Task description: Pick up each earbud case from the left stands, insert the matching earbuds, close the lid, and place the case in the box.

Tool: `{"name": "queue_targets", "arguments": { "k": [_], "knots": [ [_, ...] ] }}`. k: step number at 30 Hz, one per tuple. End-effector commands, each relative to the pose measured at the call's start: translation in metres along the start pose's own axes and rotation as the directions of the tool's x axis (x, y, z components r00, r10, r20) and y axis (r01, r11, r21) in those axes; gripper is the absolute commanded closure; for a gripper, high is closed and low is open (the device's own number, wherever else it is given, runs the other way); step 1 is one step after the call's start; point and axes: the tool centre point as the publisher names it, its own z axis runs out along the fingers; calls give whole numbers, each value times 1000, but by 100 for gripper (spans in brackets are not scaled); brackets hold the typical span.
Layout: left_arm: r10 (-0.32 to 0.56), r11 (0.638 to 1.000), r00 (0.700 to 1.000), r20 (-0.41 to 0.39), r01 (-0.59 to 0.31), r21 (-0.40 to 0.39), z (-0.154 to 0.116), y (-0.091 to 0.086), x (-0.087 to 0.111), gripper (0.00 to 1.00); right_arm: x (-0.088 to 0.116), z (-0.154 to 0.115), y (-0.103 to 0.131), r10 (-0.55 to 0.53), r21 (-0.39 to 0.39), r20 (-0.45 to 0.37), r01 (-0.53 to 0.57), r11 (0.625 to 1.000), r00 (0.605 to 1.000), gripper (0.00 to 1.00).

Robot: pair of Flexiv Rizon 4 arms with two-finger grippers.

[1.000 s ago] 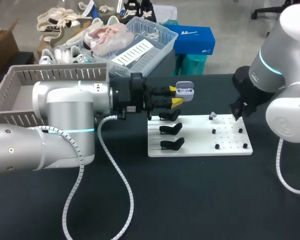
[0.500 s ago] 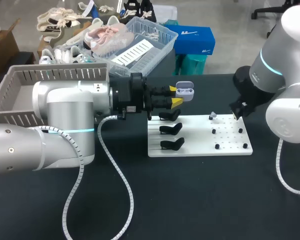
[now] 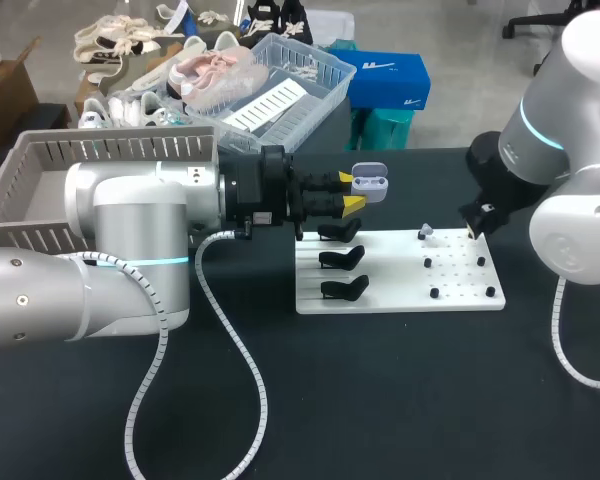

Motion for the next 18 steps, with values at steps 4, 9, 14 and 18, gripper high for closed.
{"name": "queue_targets", "arguments": {
  "k": [4,9,14,18],
  "knots": [
    [1,1000,1000,1,-1,-4,0,-1,0,100,-1,-4,4,-5,10,-5,5,1000,1000,100],
    [1,1000,1000,1,-1,-4,0,-1,0,100,-2,-15,5,-18,39,-20,19,999,1000,100],
    [1,1000,1000,1,-1,-4,0,-1,0,100,1,-25,8,-23,53,-18,24,998,1000,100],
    [1,1000,1000,1,-1,-4,0,-1,0,100,2,-37,15,-26,55,1,26,998,1000,100]
  ]
}}
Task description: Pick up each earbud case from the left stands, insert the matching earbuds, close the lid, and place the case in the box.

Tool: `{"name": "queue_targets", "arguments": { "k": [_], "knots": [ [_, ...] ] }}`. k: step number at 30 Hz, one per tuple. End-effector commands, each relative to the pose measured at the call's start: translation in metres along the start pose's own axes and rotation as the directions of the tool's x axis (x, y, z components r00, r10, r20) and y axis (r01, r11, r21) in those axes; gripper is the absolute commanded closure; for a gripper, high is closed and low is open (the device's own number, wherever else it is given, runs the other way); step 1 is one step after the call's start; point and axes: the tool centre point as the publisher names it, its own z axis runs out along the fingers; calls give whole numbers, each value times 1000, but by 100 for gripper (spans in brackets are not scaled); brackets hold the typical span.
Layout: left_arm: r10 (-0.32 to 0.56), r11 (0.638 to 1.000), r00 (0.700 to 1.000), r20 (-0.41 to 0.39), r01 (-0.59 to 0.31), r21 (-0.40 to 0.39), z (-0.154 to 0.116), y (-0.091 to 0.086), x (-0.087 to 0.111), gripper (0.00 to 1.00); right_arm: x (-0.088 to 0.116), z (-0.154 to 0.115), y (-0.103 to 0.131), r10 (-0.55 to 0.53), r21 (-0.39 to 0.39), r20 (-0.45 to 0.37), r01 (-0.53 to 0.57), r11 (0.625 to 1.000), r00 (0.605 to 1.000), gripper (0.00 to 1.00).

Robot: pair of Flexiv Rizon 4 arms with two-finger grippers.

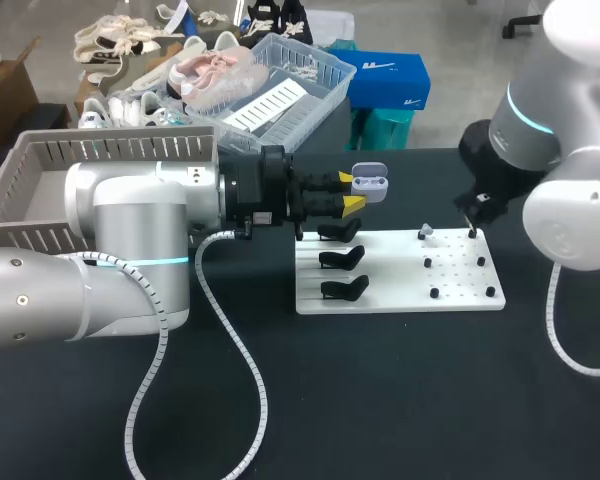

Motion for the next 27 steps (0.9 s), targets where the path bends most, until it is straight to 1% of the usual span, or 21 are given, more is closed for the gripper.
{"name": "queue_targets", "arguments": {
  "k": [1,7,10,19,20,27],
  "knots": [
    [1,1000,1000,1,-1,-4,0,-1,0,100,8,-18,9,-4,11,27,3,1000,1000,100],
    [1,1000,1000,1,-1,-4,0,-1,0,100,1,-35,28,-68,-34,25,69,997,997,100],
    [1,1000,1000,1,-1,-4,0,-1,0,100,-2,-48,39,-88,-44,45,90,995,995,100],
    [1,1000,1000,1,-1,-4,0,-1,0,100,-2,-83,62,-115,-13,90,117,993,989,100],
    [1,1000,1000,1,-1,-4,0,-1,0,100,-2,-87,64,-124,-20,87,126,992,988,100],
    [1,1000,1000,1,-1,-4,0,-1,0,100,-2,-87,64,-124,-20,87,126,992,988,100]
  ]
}}
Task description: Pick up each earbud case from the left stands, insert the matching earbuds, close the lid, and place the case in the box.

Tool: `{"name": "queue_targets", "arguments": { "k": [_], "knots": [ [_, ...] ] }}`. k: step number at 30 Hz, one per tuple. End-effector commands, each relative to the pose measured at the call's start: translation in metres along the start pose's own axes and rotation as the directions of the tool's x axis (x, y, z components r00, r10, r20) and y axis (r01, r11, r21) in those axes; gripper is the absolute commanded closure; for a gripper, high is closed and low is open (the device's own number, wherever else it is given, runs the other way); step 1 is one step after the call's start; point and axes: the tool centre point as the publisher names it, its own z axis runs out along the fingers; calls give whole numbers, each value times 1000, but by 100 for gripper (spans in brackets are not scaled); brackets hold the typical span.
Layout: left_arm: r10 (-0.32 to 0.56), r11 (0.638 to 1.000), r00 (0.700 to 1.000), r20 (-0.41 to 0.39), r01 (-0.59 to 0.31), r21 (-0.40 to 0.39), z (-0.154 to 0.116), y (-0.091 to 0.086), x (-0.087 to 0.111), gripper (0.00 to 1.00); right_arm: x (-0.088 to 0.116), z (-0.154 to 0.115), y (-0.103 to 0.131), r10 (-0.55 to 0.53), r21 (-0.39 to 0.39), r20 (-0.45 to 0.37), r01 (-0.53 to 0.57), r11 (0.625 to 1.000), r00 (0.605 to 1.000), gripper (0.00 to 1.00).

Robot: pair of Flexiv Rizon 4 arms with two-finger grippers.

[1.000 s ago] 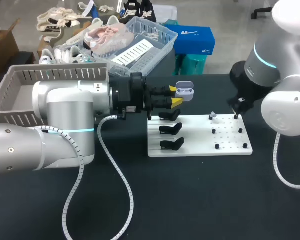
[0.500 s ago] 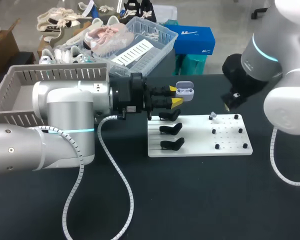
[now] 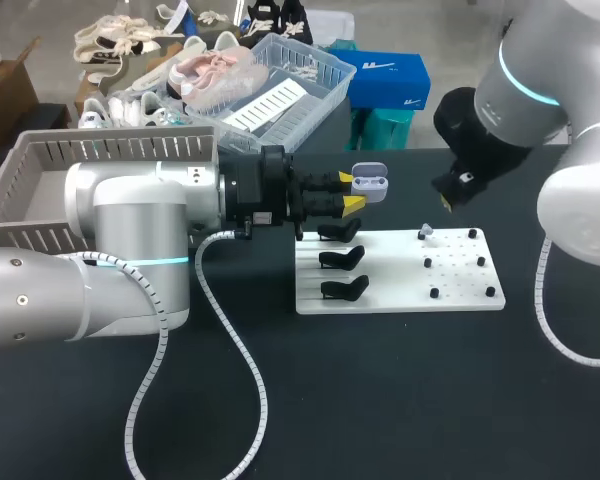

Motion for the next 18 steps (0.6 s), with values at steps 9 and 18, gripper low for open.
{"name": "queue_targets", "arguments": {
  "k": [9,18],
  "knots": [
    [1,1000,1000,1,-1,-4,0,-1,0,100,4,-1,1,2,7,10,-2,1000,1000,100],
    [1,1000,1000,1,-1,-4,0,-1,0,100,1,0,0,45,45,-10,-45,998,999,100]
  ]
}}
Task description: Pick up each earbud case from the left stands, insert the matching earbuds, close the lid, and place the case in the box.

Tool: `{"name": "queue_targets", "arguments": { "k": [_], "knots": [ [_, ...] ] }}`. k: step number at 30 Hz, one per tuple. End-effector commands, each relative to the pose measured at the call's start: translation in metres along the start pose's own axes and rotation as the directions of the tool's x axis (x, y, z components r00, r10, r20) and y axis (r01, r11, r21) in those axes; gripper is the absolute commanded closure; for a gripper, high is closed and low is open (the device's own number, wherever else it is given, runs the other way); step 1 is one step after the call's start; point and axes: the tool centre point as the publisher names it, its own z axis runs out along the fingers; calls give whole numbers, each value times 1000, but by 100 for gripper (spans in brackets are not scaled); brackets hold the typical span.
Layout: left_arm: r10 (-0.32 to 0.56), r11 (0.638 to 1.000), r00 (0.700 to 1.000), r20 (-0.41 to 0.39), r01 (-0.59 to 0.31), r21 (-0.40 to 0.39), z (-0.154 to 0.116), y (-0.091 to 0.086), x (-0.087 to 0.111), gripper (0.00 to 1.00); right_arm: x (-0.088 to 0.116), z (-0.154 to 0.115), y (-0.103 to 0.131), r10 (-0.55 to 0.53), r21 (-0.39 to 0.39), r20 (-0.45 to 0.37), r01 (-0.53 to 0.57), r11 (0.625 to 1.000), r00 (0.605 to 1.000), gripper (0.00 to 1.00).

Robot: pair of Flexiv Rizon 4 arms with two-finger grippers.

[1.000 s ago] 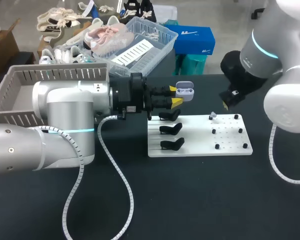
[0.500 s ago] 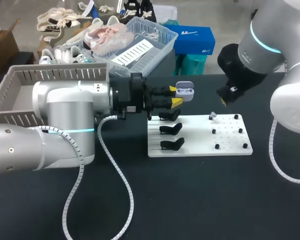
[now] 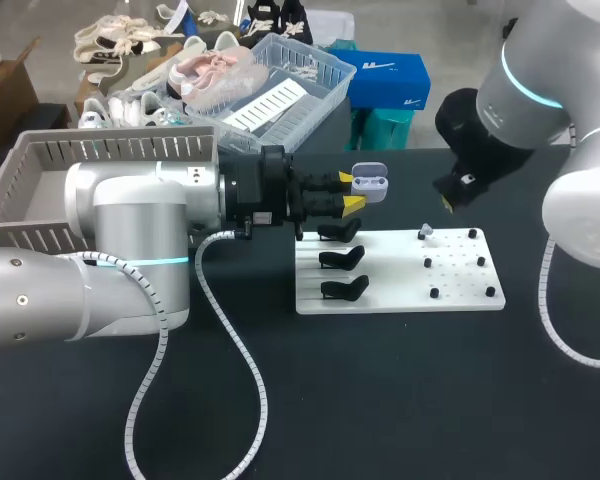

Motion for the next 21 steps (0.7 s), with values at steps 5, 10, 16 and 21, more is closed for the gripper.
{"name": "queue_targets", "arguments": {
  "k": [5,10,16,21],
  "knots": [
    [1,1000,1000,1,-1,-4,0,-1,0,100,-8,-2,-2,198,133,-53,-190,973,979,100],
    [1,1000,1000,1,-1,-4,0,-1,0,100,-15,-16,0,342,178,-38,-330,927,939,100],
    [1,1000,1000,1,-1,-4,0,-1,0,100,-14,-33,4,525,210,-61,-503,838,849,100],
    [1,1000,1000,1,-1,-4,0,-1,0,100,-13,-47,17,615,255,-76,-581,773,785,100]
  ]
}}
